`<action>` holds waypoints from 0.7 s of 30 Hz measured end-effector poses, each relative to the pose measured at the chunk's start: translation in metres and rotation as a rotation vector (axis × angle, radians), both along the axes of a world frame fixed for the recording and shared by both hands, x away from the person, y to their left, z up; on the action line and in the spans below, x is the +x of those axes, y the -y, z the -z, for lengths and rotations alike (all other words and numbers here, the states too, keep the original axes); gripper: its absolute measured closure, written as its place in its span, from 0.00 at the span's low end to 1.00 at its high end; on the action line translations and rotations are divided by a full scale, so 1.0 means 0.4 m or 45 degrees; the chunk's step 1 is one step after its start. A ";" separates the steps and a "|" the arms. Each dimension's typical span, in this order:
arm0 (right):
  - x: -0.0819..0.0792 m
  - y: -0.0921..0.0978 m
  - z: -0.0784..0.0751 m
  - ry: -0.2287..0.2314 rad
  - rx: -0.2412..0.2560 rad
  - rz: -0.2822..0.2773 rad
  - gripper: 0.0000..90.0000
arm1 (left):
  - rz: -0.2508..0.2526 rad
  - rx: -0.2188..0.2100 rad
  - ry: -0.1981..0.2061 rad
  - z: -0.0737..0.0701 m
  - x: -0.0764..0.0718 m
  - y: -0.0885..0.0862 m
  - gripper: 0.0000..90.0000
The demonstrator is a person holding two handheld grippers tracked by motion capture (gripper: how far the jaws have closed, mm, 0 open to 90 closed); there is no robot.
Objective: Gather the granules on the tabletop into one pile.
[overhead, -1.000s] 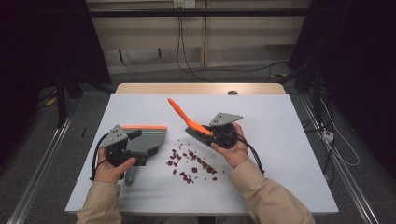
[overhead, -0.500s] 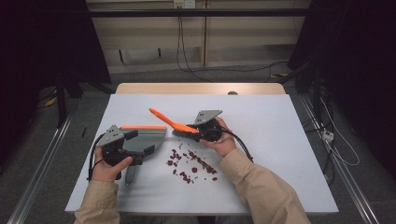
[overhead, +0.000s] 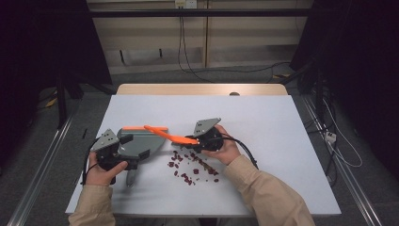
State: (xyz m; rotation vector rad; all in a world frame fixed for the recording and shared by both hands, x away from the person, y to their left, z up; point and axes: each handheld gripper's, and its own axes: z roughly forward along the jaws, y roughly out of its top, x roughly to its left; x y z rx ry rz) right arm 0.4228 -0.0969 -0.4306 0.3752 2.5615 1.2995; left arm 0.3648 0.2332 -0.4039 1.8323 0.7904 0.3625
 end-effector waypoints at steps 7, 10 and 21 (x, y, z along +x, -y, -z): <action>-0.037 0.014 0.001 -0.007 0.013 -0.047 0.79 | -0.009 0.021 -0.019 0.017 -0.012 -0.023 0.06; -0.052 0.015 0.000 -0.006 0.005 -0.067 0.79 | -0.019 0.018 -0.017 0.017 -0.015 -0.031 0.06; -0.090 0.033 0.003 -0.026 0.043 -0.095 0.79 | -0.012 0.036 -0.029 0.028 -0.022 -0.033 0.06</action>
